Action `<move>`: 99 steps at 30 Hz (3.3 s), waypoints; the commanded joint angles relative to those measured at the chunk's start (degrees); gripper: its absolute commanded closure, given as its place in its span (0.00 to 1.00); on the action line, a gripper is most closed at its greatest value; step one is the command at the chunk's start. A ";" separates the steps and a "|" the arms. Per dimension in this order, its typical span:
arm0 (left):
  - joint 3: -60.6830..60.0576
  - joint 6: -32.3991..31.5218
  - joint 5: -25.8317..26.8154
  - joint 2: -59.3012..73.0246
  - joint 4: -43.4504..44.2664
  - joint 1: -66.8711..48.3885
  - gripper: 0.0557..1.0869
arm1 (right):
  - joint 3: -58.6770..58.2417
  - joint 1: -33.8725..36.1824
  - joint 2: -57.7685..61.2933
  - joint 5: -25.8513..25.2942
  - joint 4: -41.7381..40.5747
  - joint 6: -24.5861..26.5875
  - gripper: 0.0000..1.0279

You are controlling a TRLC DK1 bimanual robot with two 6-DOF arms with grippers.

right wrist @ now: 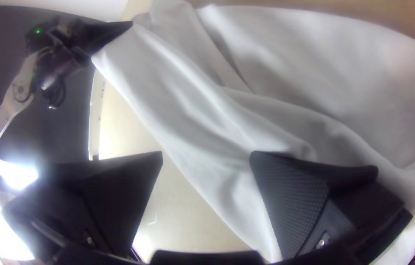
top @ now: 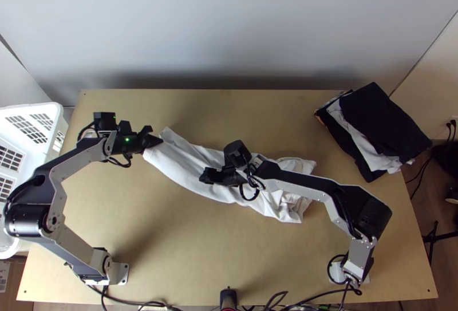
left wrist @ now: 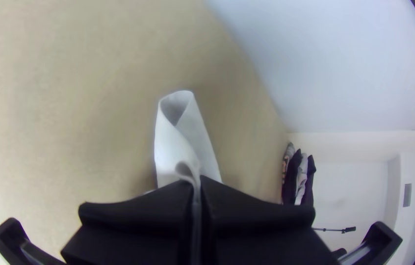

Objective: Fold the t-shirt

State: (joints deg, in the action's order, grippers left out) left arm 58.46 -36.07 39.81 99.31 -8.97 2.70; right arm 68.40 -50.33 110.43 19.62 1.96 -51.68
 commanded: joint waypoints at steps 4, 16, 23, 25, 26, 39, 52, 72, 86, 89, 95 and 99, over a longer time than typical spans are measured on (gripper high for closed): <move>0.08 -1.98 0.53 -5.70 2.56 0.20 0.96 | -1.08 1.63 -2.50 -0.28 -1.34 0.26 0.19; 3.15 -6.11 5.54 -8.34 3.08 -5.16 0.96 | -1.96 10.77 -9.01 -0.28 -0.99 0.62 0.19; 6.76 -6.64 5.54 -7.72 3.00 -6.30 0.96 | -4.33 16.14 -14.10 -0.37 0.24 0.62 0.19; 7.64 -6.82 5.45 -7.64 2.64 -7.36 0.96 | -5.21 17.37 -15.33 -0.37 0.42 0.79 0.19; 8.16 -6.99 5.45 -7.64 2.56 -7.88 0.96 | -5.47 17.89 -15.86 -0.37 0.50 0.88 0.19; 11.42 -6.38 2.73 -6.85 2.29 -23.00 0.96 | -7.76 25.28 -22.81 -0.46 2.88 0.88 0.19; 15.99 -7.61 0.97 -5.70 3.17 -34.34 0.96 | -12.41 32.84 -23.33 -0.81 2.70 3.08 0.19; 31.28 -9.80 -0.53 12.14 8.01 -50.07 0.96 | -26.65 58.32 -46.36 -0.81 9.82 7.30 0.19; 42.27 -11.03 -0.61 28.05 9.68 -58.42 0.96 | -27.97 59.99 -50.23 -1.95 10.88 7.03 0.19; 45.08 -11.03 -0.53 31.65 9.59 -59.48 0.96 | -27.97 59.91 -50.23 -1.95 10.88 6.94 0.19; 50.88 -11.03 0.62 37.80 5.11 -60.97 0.04 | -26.83 60.70 -50.31 -2.04 10.79 6.77 0.19; 52.11 -11.03 1.14 35.43 2.47 -60.44 0.04 | -26.48 60.87 -50.23 -1.95 10.35 6.68 0.19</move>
State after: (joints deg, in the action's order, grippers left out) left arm 106.63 -47.09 40.05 133.58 -2.48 -57.25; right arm 41.23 9.96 60.31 17.69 12.75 -44.71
